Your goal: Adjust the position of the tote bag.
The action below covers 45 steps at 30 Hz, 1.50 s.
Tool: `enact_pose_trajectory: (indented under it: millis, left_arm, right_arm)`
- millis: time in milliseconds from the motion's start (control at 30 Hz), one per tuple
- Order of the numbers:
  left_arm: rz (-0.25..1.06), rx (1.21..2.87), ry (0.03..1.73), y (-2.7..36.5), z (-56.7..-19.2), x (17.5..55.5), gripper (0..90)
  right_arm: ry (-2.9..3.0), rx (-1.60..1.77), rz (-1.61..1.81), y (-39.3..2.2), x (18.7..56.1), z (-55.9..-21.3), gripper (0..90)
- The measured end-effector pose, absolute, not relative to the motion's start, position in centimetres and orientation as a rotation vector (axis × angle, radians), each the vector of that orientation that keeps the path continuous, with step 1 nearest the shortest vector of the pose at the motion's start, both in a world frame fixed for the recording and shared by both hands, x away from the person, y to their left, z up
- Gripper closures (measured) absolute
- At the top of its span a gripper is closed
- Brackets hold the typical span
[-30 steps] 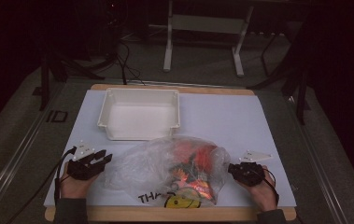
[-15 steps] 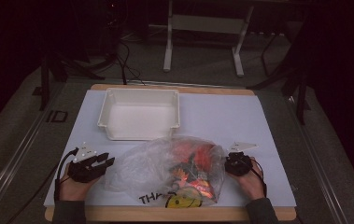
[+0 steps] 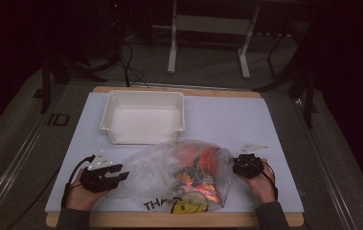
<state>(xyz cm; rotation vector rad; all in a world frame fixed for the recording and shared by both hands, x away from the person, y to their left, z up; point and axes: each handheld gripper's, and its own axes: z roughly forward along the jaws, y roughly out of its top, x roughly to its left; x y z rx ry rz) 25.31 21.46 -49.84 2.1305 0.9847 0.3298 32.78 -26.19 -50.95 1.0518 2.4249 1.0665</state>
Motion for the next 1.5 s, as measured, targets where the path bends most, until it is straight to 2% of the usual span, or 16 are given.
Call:
enact_pose_trajectory:
  millis: [133,167,300,367,667,1000,1300,1500]
  left_arm:
    - [0.280,2.196,1.062,21.0,-51.4,26.2,52.8]
    - [0.280,2.196,1.062,21.0,-51.4,26.2,55.8]
    - [0.304,2.178,1.021,20.8,-51.2,26.0,81.4]
    - [0.307,2.160,1.011,20.9,-50.9,25.9,89.1]
    - [0.362,2.083,0.939,21.0,-48.5,24.9,89.8]
    - [0.430,2.050,0.861,19.8,-46.0,24.4,89.9]
    - [0.413,2.033,0.815,18.4,-44.8,25.0,90.0]
    - [0.402,2.035,0.745,16.7,-43.4,25.6,90.0]
  right_arm:
    - [2.404,1.035,1.051,-26.8,32.4,-50.3,78.6]
    - [2.400,1.037,1.048,-27.0,32.4,-50.2,78.5]
    - [2.375,1.040,1.038,-28.0,32.1,-49.7,77.8]
    - [2.368,1.042,1.037,-28.3,32.0,-49.6,77.8]
    - [2.307,1.067,1.034,-30.5,31.4,-48.2,77.8]
    - [2.296,1.023,1.039,-30.2,31.3,-46.6,76.3]
    - [2.306,0.946,1.076,-28.7,31.2,-44.3,74.9]
    - [2.356,0.832,1.133,-25.6,30.9,-43.2,72.2]
